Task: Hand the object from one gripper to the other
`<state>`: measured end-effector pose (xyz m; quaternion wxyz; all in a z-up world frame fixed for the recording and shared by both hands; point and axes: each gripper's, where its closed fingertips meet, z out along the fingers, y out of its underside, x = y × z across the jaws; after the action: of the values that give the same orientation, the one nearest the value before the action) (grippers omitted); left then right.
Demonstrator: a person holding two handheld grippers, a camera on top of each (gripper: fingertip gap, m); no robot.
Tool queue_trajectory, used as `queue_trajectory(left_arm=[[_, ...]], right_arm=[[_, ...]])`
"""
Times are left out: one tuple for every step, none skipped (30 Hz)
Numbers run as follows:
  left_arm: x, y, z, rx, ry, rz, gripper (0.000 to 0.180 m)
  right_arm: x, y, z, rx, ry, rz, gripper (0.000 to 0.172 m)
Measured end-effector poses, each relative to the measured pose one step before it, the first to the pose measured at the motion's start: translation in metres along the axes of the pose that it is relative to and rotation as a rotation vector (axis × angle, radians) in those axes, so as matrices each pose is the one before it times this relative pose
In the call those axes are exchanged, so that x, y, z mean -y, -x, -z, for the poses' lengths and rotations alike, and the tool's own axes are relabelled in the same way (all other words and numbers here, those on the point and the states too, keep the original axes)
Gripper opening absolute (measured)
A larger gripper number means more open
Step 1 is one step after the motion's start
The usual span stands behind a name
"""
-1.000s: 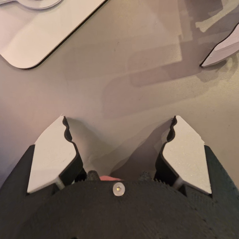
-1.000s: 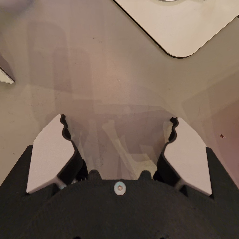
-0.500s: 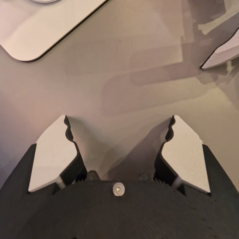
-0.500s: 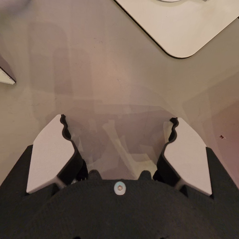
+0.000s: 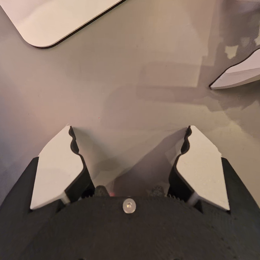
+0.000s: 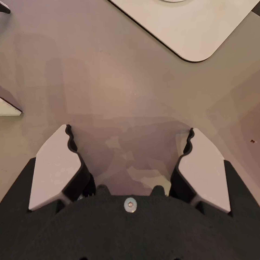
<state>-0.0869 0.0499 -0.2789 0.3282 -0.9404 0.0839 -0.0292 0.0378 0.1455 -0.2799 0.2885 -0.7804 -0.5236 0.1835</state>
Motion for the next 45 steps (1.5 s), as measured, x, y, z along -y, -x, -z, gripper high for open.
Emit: queue_trajectory(left_arm=[[0.00009, 0.0001, -0.00009, -0.0008, 0.0004, -0.001, 0.141], [0.00022, 0.00023, -0.00034, -0.0009, 0.0012, -0.0006, 0.142], [0.00134, 0.00089, -0.00145, 0.0031, 0.0003, 0.0039, 0.143], [0.00209, 0.00083, -0.00301, 0.0035, 0.0111, 0.0074, 0.147], [0.00161, -0.00054, -0.00107, -0.0074, -0.0017, -0.0105, 0.147], [0.00011, -0.00006, -0.00004, -0.001, -0.0015, -0.0013, 0.147], [0.00005, 0.00008, -0.00006, -0.002, 0.0007, -0.0029, 0.147], [-0.00001, 0.00003, 0.00001, -0.0002, 0.0001, -0.0008, 0.147], [-0.00007, 0.00007, -0.00005, -0.0002, -0.0006, -0.0002, 0.147], [0.00018, -0.00005, -0.00014, -0.0008, -0.0001, -0.0016, 0.147], [0.00061, -0.00007, -0.00053, -0.0032, 0.002, -0.0033, 0.147], [0.00031, -0.00008, -0.00023, -0.002, -0.0005, -0.003, 0.147], [0.0009, -0.00015, -0.00072, -0.0094, 0.0008, -0.0114, 0.147], [0.00172, 0.00065, -0.00132, -0.0051, -0.0002, -0.0048, 0.147], [0.00118, 0.00042, -0.00101, -0.0028, 0.0034, -0.0045, 0.147], [0.00005, -0.00036, -0.00019, -0.0026, 0.0009, -0.0046, 0.147], [-0.00005, 0.00005, 0.00001, -0.0037, 0.0008, -0.0058, 0.147], [0.00002, 0.00033, 0.00006, -0.0061, 0.0018, -0.0063, 0.147], [-0.00013, 0.00042, 0.00006, -0.0013, 0.0016, -0.0021, 0.146], [0.00003, 0.00009, -0.00038, 0.0003, 0.0087, 0.0004, 0.146], [0.00031, -0.00026, -0.00059, 0.0045, 0.0093, 0.0058, 0.147], [0.00068, -0.00027, -0.00063, 0.0018, 0.0, 0.0015, 0.147], [0.0005, 0.00023, -0.00043, -0.001, 0.0028, -0.0014, 0.147], [0.00093, 0.00085, -0.00045, 0.0056, 0.0011, 0.0081, 0.146], [0.00119, 0.00069, 0.00108, 0.0015, -0.004, 0.0023, 0.139], [0.00478, -0.00268, 0.00545, -0.0264, -0.0287, -0.0201, 0.105], [0.00975, -0.00916, 0.00696, -0.0841, -0.062, 0.0089, 0.074], [0.00978, -0.00316, 0.00652, -0.0466, -0.0586, 0.0429, 0.069], [0.00758, -0.0018, 0.0064, -0.0339, -0.0393, 0.0108, 0.057], [0.0101, 0.00025, 0.00725, -0.0132, -0.0525, -0.0028, 0.05], [0.01133, 0.00332, 0.00802, 0.0091, -0.0507, -0.0072, 0.043], [0.01243, 0.00609, 0.00771, 0.0327, -0.0473, -0.0241, 0.038], [0.012, 0.0057, 0.00628, 0.0326, -0.0324, -0.0426, 0.026], [0.01216, 0.00557, 0.00506, 0.0302, -0.0307, -0.0418, 0.015], [0.01136, 0.00799, 0.00433, 0.0415, -0.0284, -0.0262, 0.007], [0.0106, 0.00573, 0.00331, 0.0209, -0.0303, -0.0176, 0.0], [0.00961, 0.00558, 0.00281, 0.0161, -0.0255, 0.0004, 0.0], [0.0084, 0.00469, 0.00273, 0.0101, -0.0188, 0.0088, 0.0], [0.00762, 0.00507, 0.0033, 0.016, -0.0194, 0.0056, 0.0], [0.0071, 0.00499, 0.00378, 0.0204, -0.0217, -0.0001, 0.0], [0.00595, 0.0046, 0.00332, 0.0251, -0.0178, -0.0033, 0.01], [0.00351, 0.00347, 0.00293, 0.0193, -0.0065, -0.0061, 0.017], [0.00222, 0.00393, 0.00296, 0.022, -0.0028, -0.0005, 0.027], [0.00161, 0.00583, 0.00314, 0.0321, -0.0017, 0.007, 0.041], [0.0019, 0.0047, 0.0038, 0.0194, -0.0083, 0.007, 0.047]], right_arm=[[0.0, 0.00006, 0.0, 0.0008, 0.0, 0.0006, 0.145], [0.00003, -0.00005, -0.00016, -0.0001, 0.0001, -0.0002, 0.145], [0.00026, -0.00002, -0.00021, -0.0007, -0.0001, -0.0005, 0.145], [0.00071, -0.00014, -0.00059, -0.0014, -0.0002, -0.0015, 0.145], [0.00126, -0.00041, -0.00108, -0.0032, 0.0005, -0.0035, 0.145], [0.00115, -0.00072, -0.00101, -0.0029, 0.0009, -0.0035, 0.145], [0.00091, -0.00077, -0.00077, -0.002, -0.0002, -0.0026, 0.145], [0.00066, -0.00059, -0.00053, -0.0033, -0.0008, -0.0039, 0.145], [0.0004, -0.00011, -0.00038, -0.0048, 0.0011, -0.0059, 0.145], [0.00043, -0.00052, -0.00053, -0.0129, 0.0083, -0.0165, 0.145], [0.00035, -0.00007, -0.00072, -0.0132, 0.0165, -0.0172, 0.145], [0.00097, 0.00088, -0.00088, -0.0055, 0.0079, -0.0065, 0.145], [0.00109, 0.00005, -0.00091, -0.0023, 0.0019, -0.0021, 0.145], [0.00032, -0.00145, -0.00015, 0.0008, 0.0082, -0.005, 0.145], [0.0009, -0.00228, -0.00017, 0.0001, 0.0024, -0.0114, 0.145], [0.00051, -0.00092, 0.00009, 0.0053, 0.0007, -0.0044, 0.145], [0.00013, 0.00043, 0.00037, 0.0056, 0.0012, -0.0001, 0.145], [-0.00014, 0.00023, -0.00013, 0.0009, 0.0038, 0.0024, 0.145], [-0.00074, 0.00029, 0.00002, -0.0026, 0.0061, 0.0107, 0.145], [-0.00056, 0.00015, 0.00045, -0.003, 0.0042, 0.0106, 0.141], [0.00062, 0.00067, 0.00151, 0.0049, -0.0086, 0.005, 0.138], [0.00011, 0.0018, 0.00267, 0.0148, -0.0132, 0.0072, 0.126], [-0.00141, 0.00261, 0.00456, 0.0301, -0.0076, -0.0077, 0.123], [-0.00077, 0.00344, 0.00772, 0.0416, -0.0183, -0.0344, 0.117], [0.0009, 0.00476, 0.01149, 0.0421, -0.0374, -0.0418, 0.108], [0.00261, 0.00269, 0.0154, 0.0114, -0.053, -0.0213, 0.098], [0.00311, 0.00024, 0.01862, -0.0189, -0.0562, 0.0107, 0.082], [0.0029, -0.00086, 0.01959, -0.0271, -0.0473, 0.0142, 0.072], [0.00255, -0.00208, 0.01981, -0.0254, -0.0374, 0.0009, 0.068], [0.0031, -0.00351, 0.02038, -0.0299, -0.0381, 0.0067, 0.06], [0.00218, -0.00431, 0.01963, -0.0318, -0.0276, 0.0166, 0.053], [0.00028, -0.00388, 0.01818, -0.0242, -0.0092, 0.0191, 0.047], [0.00161, -0.00375, 0.01714, -0.0219, -0.0202, 0.0192, 0.032], [0.0025, -0.00356, 0.01548, -0.0204, -0.0302, 0.0127, 0.022], [0.00099, -0.00261, 0.01282, -0.0102, -0.019, 0.0041, 0.01], [-0.00008, -0.00379, 0.01087, -0.0194, -0.0097, 0.0008, 0.009], [-0.00001, -0.00415, 0.00991, -0.024, -0.0129, 0.0039, 0.009], [0.00016, -0.00378, 0.00923, -0.0205, -0.0154, 0.0032, 0.008], [0.00021, -0.00365, 0.0085, -0.0178, -0.0155, -0.0007, 0.008], [-0.00026, -0.00333, 0.0078, -0.0138, -0.0119, -0.0075, 0.009], [-0.00062, -0.00324, 0.00712, -0.0116, -0.0107, -0.009, 0.01], [-0.00088, -0.00333, 0.00654, -0.0124, -0.013, -0.0068, 0.011], [-0.00167, -0.00455, 0.00534, -0.0174, -0.0091, -0.0091, 0.012], [-0.00311, -0.00538, 0.00393, -0.0184, 0.0012, -0.0182, 0.021], [-0.00372, -0.00586, 0.00295, -0.0192, 0.0081, -0.0255, 0.035]])
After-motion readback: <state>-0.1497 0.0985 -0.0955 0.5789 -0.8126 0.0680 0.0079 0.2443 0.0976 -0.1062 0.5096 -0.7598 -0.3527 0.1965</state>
